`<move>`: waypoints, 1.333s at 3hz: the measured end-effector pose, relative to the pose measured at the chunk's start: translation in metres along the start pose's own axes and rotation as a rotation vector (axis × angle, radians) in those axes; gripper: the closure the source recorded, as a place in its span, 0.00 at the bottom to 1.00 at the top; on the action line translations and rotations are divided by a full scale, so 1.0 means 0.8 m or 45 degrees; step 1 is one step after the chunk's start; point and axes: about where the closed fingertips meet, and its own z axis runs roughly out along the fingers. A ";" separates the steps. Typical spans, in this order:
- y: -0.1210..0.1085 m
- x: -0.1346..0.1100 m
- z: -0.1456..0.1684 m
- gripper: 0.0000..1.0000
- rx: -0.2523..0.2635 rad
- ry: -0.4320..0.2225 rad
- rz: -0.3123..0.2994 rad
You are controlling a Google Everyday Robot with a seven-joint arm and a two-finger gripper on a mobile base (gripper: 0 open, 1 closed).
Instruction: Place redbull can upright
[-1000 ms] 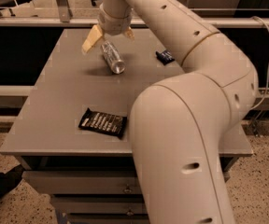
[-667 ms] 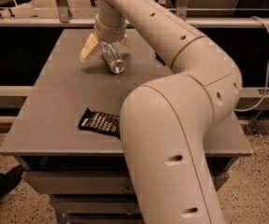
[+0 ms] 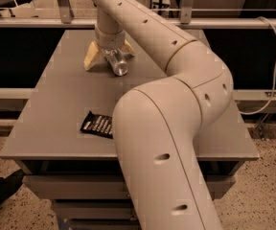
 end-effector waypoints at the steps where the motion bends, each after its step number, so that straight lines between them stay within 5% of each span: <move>1: -0.001 -0.001 -0.001 0.39 0.007 0.003 0.005; 3: 0.001 -0.007 -0.024 0.94 0.007 0.003 0.004; 4: 0.001 -0.009 -0.030 1.00 0.007 0.003 0.004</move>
Offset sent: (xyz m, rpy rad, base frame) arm 0.0043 -0.0125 0.0268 -0.0350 -0.0570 -0.0131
